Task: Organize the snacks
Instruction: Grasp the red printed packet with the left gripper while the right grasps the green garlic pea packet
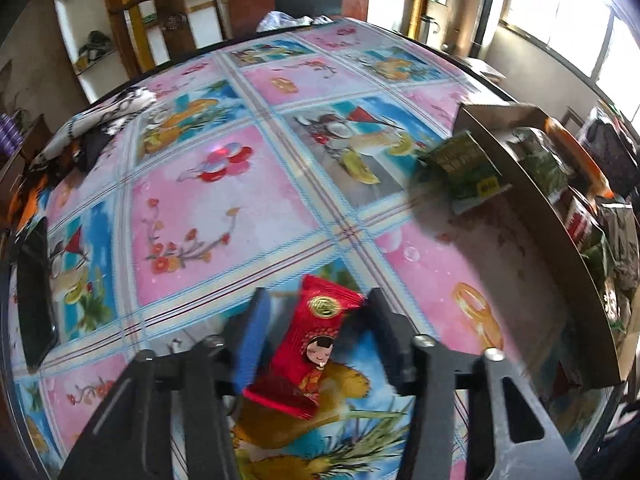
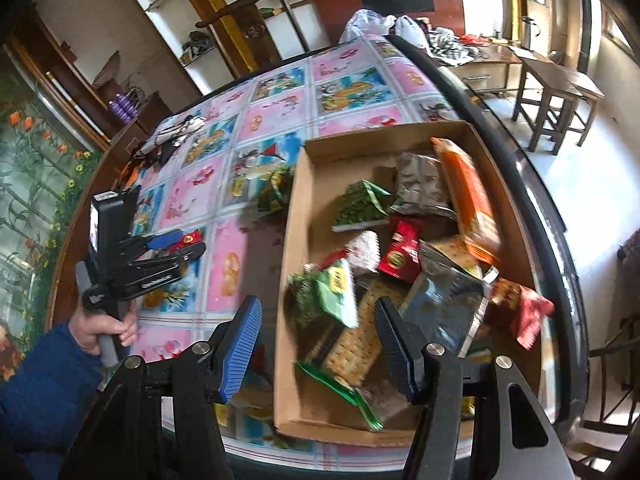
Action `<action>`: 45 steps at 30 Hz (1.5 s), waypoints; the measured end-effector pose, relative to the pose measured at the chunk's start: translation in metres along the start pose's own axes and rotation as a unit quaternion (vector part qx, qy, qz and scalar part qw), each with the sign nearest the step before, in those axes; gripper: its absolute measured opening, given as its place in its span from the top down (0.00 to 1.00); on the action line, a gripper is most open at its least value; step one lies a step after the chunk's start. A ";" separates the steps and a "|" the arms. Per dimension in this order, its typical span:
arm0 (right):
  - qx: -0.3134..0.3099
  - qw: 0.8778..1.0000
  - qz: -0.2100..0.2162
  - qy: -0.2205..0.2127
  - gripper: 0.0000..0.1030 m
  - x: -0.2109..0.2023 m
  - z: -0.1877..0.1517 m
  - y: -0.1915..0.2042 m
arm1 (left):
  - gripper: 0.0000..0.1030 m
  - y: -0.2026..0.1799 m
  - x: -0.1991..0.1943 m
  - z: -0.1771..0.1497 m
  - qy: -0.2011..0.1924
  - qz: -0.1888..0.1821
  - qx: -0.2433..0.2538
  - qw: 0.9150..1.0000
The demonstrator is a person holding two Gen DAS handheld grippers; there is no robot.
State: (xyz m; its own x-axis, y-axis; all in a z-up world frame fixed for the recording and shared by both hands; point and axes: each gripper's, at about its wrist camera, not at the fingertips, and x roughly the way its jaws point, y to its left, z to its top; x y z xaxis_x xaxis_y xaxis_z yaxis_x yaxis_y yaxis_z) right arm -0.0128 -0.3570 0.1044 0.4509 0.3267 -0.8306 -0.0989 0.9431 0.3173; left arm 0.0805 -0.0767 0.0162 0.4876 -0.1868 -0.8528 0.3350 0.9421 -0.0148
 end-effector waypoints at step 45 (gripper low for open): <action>-0.137 0.983 0.038 0.113 0.67 0.152 0.020 0.121 | 0.81 0.036 -0.056 -0.090 -0.001 0.027 -0.145 0.989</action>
State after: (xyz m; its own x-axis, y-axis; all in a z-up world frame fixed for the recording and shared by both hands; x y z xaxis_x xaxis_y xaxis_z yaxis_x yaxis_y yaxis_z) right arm 0.0612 -0.1942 0.0258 0.2282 0.3724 -0.8996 -0.3739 0.8866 0.2722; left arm -0.0074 -0.0074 0.0166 0.5007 -0.1343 -0.8551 0.0639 0.9909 -0.1183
